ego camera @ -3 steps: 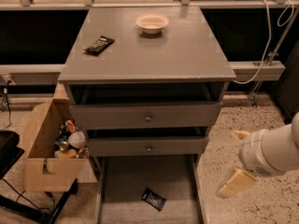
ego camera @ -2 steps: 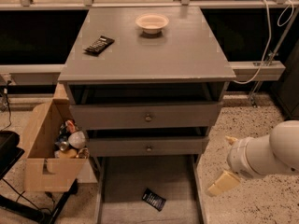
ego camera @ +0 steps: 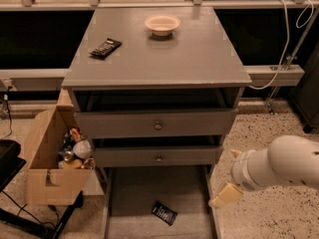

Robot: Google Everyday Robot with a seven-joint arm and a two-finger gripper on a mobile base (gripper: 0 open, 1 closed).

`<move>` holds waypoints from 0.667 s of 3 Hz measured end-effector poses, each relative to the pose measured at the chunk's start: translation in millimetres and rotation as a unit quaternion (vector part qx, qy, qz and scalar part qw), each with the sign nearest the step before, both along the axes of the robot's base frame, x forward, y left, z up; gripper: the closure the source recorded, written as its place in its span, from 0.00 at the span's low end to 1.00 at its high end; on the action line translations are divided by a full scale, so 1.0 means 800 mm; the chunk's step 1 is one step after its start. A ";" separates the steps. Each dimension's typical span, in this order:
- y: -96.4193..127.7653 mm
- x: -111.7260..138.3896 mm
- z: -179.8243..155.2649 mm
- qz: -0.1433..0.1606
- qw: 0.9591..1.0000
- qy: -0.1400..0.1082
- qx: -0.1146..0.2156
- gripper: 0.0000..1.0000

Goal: Pick rxbar blueberry from bottom drawer and place on counter

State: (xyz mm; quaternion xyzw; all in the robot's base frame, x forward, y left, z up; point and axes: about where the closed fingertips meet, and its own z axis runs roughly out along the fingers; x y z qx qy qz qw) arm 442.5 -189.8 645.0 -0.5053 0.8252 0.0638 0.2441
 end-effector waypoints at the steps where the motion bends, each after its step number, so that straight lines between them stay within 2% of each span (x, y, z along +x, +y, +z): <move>1: 0.007 0.023 -0.094 -0.003 1.000 0.015 -0.003 0.00; 2: 0.011 0.045 -0.181 -0.002 1.000 0.026 -0.007 0.00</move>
Offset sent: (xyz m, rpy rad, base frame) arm 0.0593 0.0116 -0.2418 -0.0227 0.0927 0.0005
